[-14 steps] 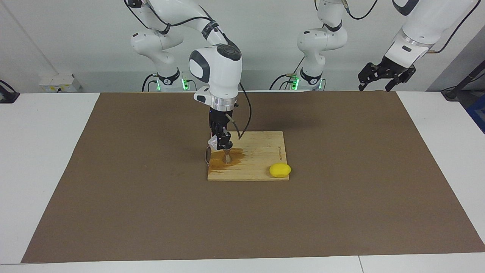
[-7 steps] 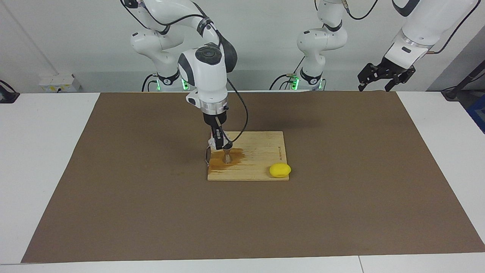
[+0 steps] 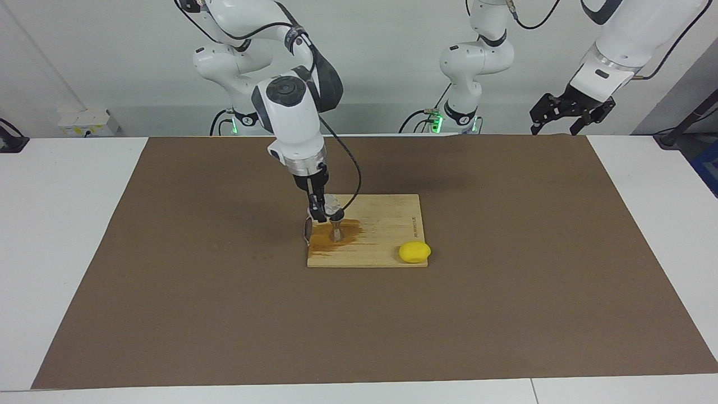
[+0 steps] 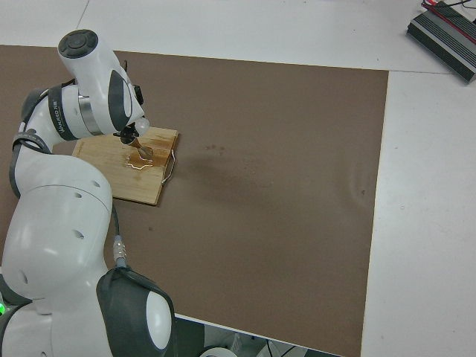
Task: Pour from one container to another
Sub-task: 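Turn the clear cup upright and carry it back with the right gripper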
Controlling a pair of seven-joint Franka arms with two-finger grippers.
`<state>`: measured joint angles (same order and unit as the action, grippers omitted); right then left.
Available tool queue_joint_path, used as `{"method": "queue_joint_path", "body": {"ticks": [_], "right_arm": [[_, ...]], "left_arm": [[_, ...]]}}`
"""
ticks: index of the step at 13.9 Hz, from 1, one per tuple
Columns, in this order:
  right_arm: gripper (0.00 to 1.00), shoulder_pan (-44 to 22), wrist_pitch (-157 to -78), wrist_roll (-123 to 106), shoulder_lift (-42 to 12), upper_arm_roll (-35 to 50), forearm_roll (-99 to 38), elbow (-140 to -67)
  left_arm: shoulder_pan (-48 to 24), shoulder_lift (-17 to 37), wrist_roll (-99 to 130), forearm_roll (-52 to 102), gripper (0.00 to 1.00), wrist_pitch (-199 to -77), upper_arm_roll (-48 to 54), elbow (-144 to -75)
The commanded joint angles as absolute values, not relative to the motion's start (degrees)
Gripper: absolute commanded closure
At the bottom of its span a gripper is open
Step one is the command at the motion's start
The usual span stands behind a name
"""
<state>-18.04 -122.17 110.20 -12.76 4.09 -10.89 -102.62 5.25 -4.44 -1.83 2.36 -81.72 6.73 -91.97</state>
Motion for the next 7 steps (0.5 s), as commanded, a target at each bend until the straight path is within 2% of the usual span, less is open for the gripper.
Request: {"method": "queue_joint_path", "body": {"ticks": [1,7], "right_arm": [[1.00,-13.7,-123.9,106.4,-12.2,4.8,-18.8,-104.8],[1.00,-5.5,-125.8,97.6,-10.3,4.7,-33.1,-111.0]], "left_arm": [[5.4,-5.4,-1.3,2.6,0.00,-81.3,6.9,-93.0],[5.4,-5.4,-1.4,2.6,0.00,-81.3,6.9,-93.0]]}}
